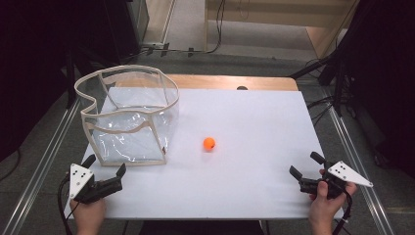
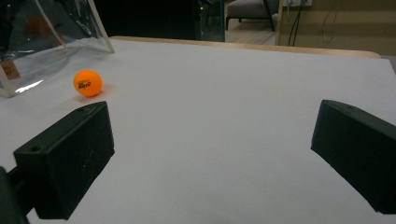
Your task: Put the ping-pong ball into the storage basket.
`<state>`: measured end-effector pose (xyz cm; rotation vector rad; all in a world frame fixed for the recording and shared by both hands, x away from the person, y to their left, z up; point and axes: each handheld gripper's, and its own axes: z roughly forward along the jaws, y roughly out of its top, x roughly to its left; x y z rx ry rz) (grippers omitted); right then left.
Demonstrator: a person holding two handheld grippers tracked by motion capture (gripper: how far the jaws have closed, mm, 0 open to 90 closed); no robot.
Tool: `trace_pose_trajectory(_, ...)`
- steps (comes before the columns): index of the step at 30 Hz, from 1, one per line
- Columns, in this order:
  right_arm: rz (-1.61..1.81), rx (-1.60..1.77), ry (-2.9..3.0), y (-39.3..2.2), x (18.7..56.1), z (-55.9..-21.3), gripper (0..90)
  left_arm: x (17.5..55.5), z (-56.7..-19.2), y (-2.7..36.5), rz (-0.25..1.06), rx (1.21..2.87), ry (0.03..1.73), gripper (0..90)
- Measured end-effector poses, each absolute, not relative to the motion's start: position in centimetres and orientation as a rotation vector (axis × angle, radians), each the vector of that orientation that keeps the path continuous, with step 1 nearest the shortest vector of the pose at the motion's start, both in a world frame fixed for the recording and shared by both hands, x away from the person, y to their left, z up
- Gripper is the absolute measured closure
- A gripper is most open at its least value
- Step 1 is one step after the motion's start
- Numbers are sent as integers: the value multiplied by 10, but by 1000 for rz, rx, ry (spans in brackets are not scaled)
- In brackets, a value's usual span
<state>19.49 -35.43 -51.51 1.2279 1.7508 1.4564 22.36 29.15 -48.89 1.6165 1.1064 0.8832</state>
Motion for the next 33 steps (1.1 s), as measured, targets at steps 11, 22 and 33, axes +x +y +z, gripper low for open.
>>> trace_pose_trajectory(11,1461,1154,1818,-351,197,-507,0,225,-489,290,891,1622,1107,0)
trace_pose_trajectory(22,1452,1107,1885,-340,202,-494,0,226,-489,289,903,1627,1119,0)
trace_pose_trajectory(33,1438,1058,2002,-328,209,-478,0,224,-489,289,899,1636,1109,0)
